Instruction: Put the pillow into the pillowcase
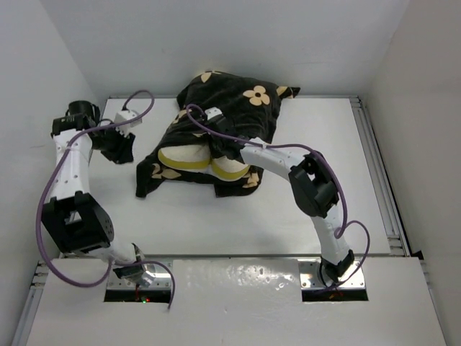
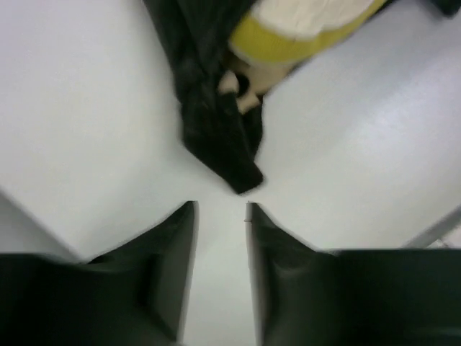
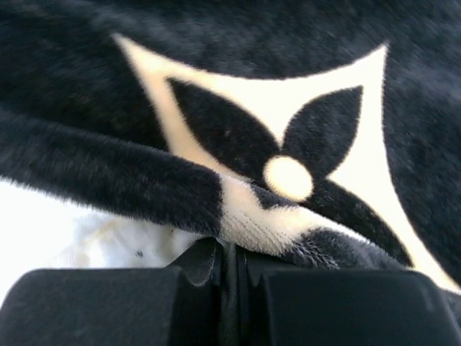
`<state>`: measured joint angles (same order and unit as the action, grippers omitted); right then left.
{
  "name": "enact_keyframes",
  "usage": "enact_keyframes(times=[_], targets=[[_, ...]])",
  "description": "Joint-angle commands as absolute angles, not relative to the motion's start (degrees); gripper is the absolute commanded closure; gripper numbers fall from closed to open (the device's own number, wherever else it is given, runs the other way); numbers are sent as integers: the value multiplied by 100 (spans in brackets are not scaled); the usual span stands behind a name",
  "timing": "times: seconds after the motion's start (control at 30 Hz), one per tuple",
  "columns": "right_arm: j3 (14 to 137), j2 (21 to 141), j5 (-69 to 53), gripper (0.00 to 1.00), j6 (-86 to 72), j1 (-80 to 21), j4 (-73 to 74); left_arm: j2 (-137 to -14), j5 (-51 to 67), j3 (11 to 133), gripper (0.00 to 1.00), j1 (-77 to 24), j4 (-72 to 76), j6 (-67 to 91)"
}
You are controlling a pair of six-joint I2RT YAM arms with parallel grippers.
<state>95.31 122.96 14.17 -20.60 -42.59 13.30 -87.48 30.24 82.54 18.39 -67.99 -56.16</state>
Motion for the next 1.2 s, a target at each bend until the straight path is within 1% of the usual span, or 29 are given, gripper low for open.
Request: enact_keyframes(times=[0.0, 0.03, 0.07, 0.1, 0.17, 0.2, 0.27, 0.3, 0.37, 0.4, 0.47, 0.5, 0.53, 0.57, 0.6, 0.63, 0.7, 0.73, 0.87, 0.93, 1.0, 1.07, 1.13, 1.17], targets=[[9913, 11944, 880, 100, -2320, -4122, 554, -8226, 3462, 8981, 73, 1644, -6249, -5784], [9975, 11953, 783, 100, -2390, -4052, 589, -8253, 3541, 9052, 98, 1435, -6171, -5757], [10097, 12005, 626, 100, -2512, -4026, 632, -8253, 3673, 9009, 100, 1285, -6126, -5774], [10160, 12041, 563, 100, -2575, -3938, 668, -8227, 3735, 8704, 100, 987, -6082, -5940], [10265, 12146, 466, 100, -2654, -3876, 791, -8200, 3814, 8168, 100, 722, -5820, -6151], [10300, 12190, 440, 100, -2672, -3798, 835, -8157, 3797, 7478, 100, 590, -5340, -6257], [10310, 12234, 282, 100, -2794, -3736, 967, -8086, 3735, 6797, 100, 554, -4688, -6232], [10275, 12234, 238, 100, -2812, -3692, 967, -8016, 3761, 6263, 96, 484, -4215, -6318], [10161, 12217, 211, 100, -2856, -3665, 958, -7928, 3806, 5951, 92, 239, -3947, -6477], [10134, 12191, 220, 100, -2856, -3674, 958, -7910, 3771, 5828, 89, -102, -3798, -6565], [10125, 12182, 211, 100, -2892, -3674, 958, -7963, 3473, 5722, 86, -377, -3570, -6460], [10142, 12190, 220, 100, -2909, -3665, 958, -8015, 3306, 5635, 84, -595, -3412, -6408], [10195, 12208, 220, 100, -2927, -3665, 975, -8042, 2887, 5529, 81, -693, -3010, -6407], [10239, 12217, 237, 100, -2935, -3665, 993, -8077, 2648, 5241, 78, -781, -2736, -6381], [10283, 12234, 237, 100, -2936, -3665, 1019, -8129, 2367, 5099, 69, -930, -2385, -6163], [10353, 12260, 237, 100, -2936, -3674, 1072, -8173, 1877, 4958, 64, -993, -1729, -6031], [10371, 12252, 255, 100, -2927, -3656, 1116, -8409, 1487, 4755, 55, -1124, -1058, -5732], [10345, 12208, 264, 100, -2944, -3656, 1151, -8594, 1320, 4772, 51, -1186, -985, -5670], [10204, 12094, 281, 100, -2918, -3665, 1151, -8850, 897, 4633, 47, -1239, -528, -5397], [10187, 12068, 273, 100, -2900, -3665, 1186, -8956, 774, 4527, 37, -1257, -256, -5370], [10178, 12076, 281, 100, -2900, -3683, 1221, -9104, 660, 4404, 35, -1318, -106, -5370], [10178, 12067, 281, 100, -2900, -3709, 1248, -9263, 501, 4307, 35, -1380, 138, -5318], [10143, 12059, 281, 100, -2900, -3718, 1283, -9334, 501, 4272, 40, -1389, 299, -5265], [10116, 12041, 299, 100, -2909, -3718, 1292, -9377, 536, 4289, 59, -1389, 299, -5195]])
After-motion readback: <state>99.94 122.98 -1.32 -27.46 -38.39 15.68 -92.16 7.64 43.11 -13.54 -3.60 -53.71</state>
